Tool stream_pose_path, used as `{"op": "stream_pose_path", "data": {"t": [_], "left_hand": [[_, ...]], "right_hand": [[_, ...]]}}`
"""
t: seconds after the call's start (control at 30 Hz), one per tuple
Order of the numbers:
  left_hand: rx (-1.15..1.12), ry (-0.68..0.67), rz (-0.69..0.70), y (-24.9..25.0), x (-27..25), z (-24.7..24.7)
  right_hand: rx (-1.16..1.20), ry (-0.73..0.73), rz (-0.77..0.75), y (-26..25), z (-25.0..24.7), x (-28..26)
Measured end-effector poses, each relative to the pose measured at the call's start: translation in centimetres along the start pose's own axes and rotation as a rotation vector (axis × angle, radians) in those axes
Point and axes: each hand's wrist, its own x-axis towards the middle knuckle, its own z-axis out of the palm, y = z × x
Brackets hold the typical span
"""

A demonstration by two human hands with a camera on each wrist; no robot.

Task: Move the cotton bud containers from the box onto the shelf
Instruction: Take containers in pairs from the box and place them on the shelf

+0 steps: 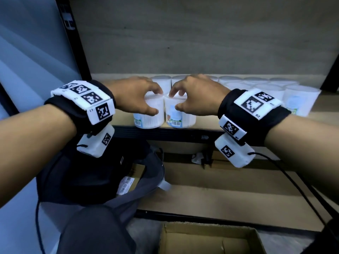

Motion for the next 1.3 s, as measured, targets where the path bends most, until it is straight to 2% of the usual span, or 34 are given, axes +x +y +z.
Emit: {"op": "stream_pose_path", "data": {"t": [0.3, 0.5, 0.8, 1.3], "left_hand": [[0.15, -0.003, 0.048, -0.2, -0.4, 0.1], [0.101, 0.003, 0.062, -0.5, -0.1, -0.3], [0.017, -0.023, 0.03, -1.4, 0.8, -0.3], [-0.01, -0.026, -0.009, -3.0, 5.5, 0.5]], "right_hand": [[-0.013, 0.065, 0.037, -0.5, 0.6, 0.0], [0.0, 0.088, 0.055, -0.4, 0.4, 0.3], [0.019, 0.042, 0.093, 0.1, 0.1, 1.9], [0.013, 0.023, 0.183, 1.6, 1.9, 6.6]]}}
